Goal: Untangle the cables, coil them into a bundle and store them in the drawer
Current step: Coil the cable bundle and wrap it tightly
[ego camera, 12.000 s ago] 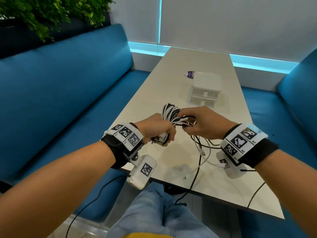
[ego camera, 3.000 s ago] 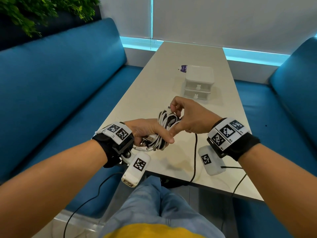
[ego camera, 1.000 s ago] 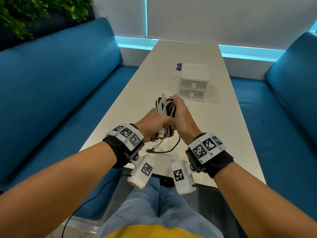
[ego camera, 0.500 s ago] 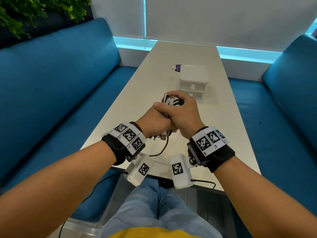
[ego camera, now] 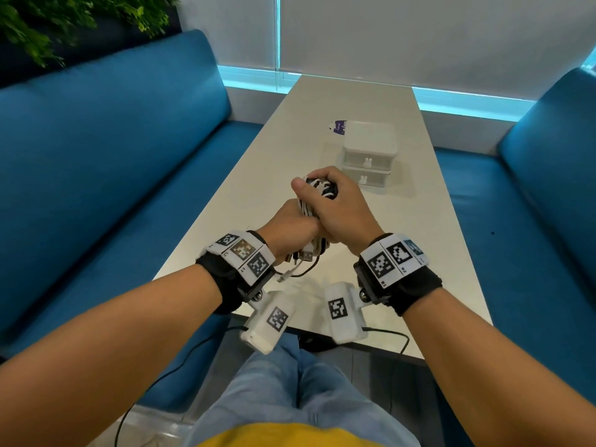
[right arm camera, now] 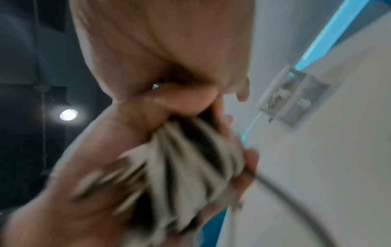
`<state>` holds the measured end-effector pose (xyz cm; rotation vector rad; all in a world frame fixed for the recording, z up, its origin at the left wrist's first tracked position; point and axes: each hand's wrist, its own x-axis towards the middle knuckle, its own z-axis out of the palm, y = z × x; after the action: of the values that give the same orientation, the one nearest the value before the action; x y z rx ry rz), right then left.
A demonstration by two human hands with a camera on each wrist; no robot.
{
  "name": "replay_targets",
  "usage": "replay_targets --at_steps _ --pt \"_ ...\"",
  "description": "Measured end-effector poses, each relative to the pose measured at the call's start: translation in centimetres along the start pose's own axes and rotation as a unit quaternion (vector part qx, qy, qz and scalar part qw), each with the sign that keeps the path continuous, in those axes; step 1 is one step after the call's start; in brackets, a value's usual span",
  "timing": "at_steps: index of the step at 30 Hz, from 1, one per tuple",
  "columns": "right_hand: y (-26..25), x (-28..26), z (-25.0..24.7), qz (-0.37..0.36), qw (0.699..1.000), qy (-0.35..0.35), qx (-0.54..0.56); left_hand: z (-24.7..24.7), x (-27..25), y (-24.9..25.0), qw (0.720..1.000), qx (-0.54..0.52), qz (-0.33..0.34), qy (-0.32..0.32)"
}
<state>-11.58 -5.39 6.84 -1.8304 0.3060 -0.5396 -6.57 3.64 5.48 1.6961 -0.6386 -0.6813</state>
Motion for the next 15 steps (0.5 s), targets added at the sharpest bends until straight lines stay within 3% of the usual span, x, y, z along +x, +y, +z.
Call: replay_targets --at_steps 3,6,8,11,15 --pt "0.5 0.3 -1.4 0.031 0.996 -0.070 -0.047 -0.8 0.4 -0.3 0.995 -0.075 -0.055 0.031" --pt "1.4 -0.6 -1.4 0.126 0.978 -0.117 0.120 -1.6 0.7 -0.1 0.974 -0.207 -0.090 0.032" --pt "1.9 -1.3 -0.6 0.168 0.960 -0.160 0.156 -1.9 0.7 0.1 0.953 -0.280 -0.116 0.019" --pt "2.3 -2.4 0.3 0.177 0.959 -0.197 0.103 -2.3 0.9 0.0 0.928 -0.345 -0.134 0.037" --pt "3.1 -3.2 -0.9 0.128 0.974 -0.181 -0.052 -4.1 1.6 -0.5 0.908 -0.355 -0.109 0.191"
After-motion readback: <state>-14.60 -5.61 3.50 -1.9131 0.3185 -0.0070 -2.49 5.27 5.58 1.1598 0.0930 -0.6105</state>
